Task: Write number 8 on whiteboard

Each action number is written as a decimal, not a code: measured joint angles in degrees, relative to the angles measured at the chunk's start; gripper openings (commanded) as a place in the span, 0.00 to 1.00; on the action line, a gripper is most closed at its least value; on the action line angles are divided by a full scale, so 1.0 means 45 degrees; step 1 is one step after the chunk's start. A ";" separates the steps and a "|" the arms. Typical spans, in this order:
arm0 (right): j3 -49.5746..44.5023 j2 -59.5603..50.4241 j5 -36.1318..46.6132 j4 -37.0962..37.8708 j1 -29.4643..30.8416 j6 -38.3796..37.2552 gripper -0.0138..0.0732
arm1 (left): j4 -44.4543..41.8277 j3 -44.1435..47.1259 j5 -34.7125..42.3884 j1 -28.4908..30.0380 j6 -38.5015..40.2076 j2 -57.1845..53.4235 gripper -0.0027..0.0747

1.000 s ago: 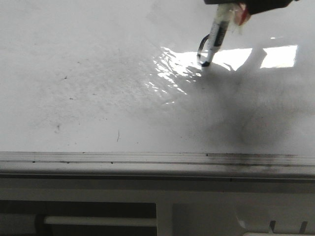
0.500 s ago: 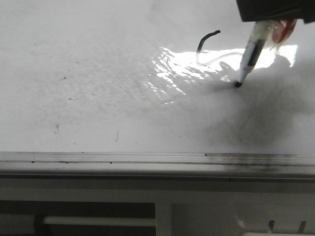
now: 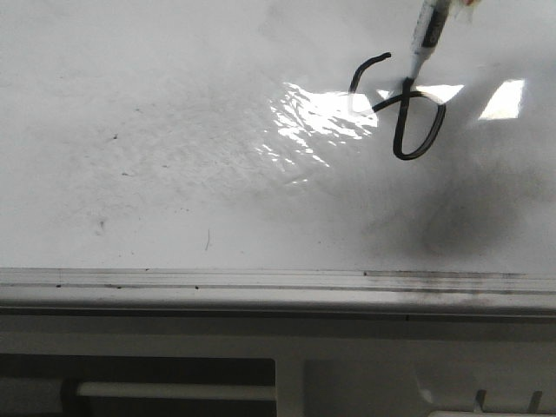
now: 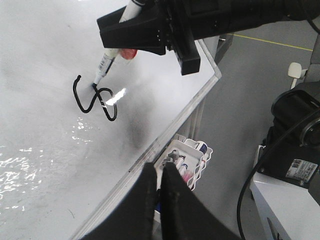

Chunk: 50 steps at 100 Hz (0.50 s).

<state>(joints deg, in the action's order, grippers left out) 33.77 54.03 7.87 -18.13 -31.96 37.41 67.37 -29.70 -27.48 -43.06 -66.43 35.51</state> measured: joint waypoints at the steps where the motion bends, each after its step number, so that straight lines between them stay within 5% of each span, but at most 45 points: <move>1: 0.0030 0.0000 0.0010 0.0000 0.0000 0.0000 0.11 | 0.0000 0.0000 0.0000 0.0000 0.0000 0.0000 0.01; 50: 0.0866 0.0548 0.0128 0.0065 0.0026 0.0123 0.11 | 0.0000 0.0000 -0.0221 0.0000 0.0000 0.0000 0.01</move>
<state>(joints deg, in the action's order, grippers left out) 37.66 56.49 8.45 -17.84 -31.84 37.96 67.37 -29.70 -28.48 -43.06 -66.43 35.51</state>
